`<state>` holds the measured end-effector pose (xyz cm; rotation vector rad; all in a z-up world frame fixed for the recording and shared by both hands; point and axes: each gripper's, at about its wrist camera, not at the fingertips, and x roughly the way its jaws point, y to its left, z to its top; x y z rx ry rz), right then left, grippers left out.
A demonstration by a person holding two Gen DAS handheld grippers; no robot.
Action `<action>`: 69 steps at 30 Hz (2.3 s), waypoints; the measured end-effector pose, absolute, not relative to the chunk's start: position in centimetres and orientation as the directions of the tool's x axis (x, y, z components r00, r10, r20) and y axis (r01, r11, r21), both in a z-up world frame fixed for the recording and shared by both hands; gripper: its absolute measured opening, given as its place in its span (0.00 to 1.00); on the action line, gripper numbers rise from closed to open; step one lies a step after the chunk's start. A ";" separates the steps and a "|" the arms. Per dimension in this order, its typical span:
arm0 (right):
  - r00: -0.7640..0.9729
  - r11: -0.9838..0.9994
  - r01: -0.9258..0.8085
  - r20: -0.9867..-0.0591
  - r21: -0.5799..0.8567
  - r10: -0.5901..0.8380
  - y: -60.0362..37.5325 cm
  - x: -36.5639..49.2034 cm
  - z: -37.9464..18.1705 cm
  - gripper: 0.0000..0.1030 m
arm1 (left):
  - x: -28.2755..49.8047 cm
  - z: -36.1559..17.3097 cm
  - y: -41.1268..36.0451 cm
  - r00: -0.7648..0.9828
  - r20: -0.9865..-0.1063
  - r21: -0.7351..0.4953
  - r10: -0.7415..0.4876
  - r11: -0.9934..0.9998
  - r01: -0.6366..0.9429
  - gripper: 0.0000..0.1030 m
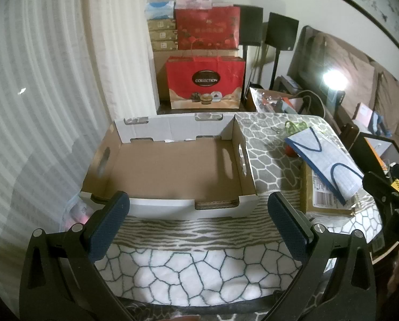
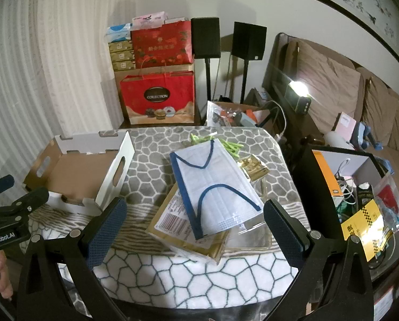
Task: Organize objects
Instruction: 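Move the left tool to the side wall of the cardboard box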
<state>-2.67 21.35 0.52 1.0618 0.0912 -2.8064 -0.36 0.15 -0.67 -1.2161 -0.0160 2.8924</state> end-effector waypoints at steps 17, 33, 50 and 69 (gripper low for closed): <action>-0.740 -0.988 0.153 -0.664 -0.007 -0.110 21.4 -2.7 0.5 1.00 | -0.8 -0.9 -0.2 -0.698 -0.716 -0.015 0.003 -1.000 0.011 1.00; -0.748 -0.991 0.130 -0.656 0.006 -0.102 22.5 -3.3 0.5 1.00 | -1.9 -0.5 -3.6 -0.704 -0.710 -0.010 -0.035 -0.998 0.060 1.00; -0.733 -0.996 0.086 -0.677 0.010 -0.070 25.2 -6.7 -0.3 1.00 | -6.2 -1.9 -8.6 -0.682 -0.724 0.028 -0.106 -0.992 0.125 1.00; -0.692 -0.996 0.023 -0.718 0.083 -0.075 29.7 -8.7 -1.9 1.00 | -12.2 -9.5 -16.4 -0.509 -0.861 -0.090 0.010 -0.987 0.132 0.55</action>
